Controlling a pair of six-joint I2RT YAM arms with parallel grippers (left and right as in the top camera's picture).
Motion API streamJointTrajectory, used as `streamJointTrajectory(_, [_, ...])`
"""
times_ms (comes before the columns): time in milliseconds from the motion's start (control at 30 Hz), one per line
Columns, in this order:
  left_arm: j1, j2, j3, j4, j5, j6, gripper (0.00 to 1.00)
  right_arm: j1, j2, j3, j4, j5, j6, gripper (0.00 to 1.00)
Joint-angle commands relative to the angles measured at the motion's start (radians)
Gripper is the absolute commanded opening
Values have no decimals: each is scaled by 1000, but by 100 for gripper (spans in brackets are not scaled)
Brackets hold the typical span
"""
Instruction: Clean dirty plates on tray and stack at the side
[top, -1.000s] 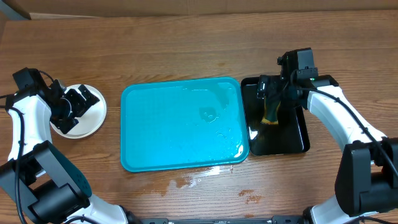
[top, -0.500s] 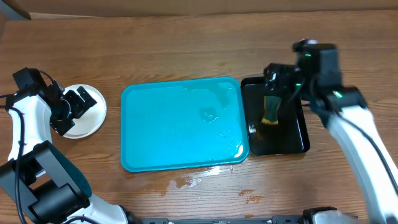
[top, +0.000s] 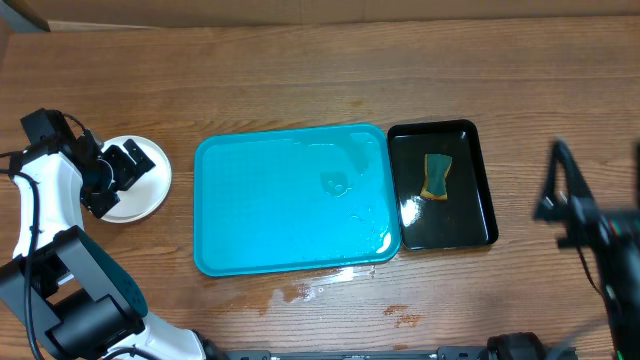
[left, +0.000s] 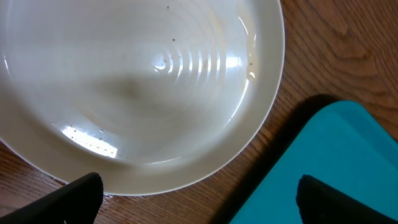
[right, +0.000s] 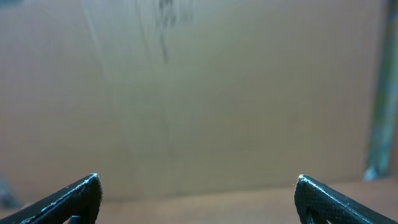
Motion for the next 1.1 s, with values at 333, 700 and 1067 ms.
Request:
streamJointTrajectory(333, [-2, 1, 23, -2, -5, 12, 100, -139, -320, -507, 350, -87, -47, 100])
streamJointTrajectory(700, [-2, 1, 23, -2, -5, 12, 100, -115, -532, -1024, 803, -89, 53, 100])
streamJointTrajectory(1067, [-2, 1, 23, -2, -5, 12, 100, -113, -532, -1162, 735, -89, 59, 100])
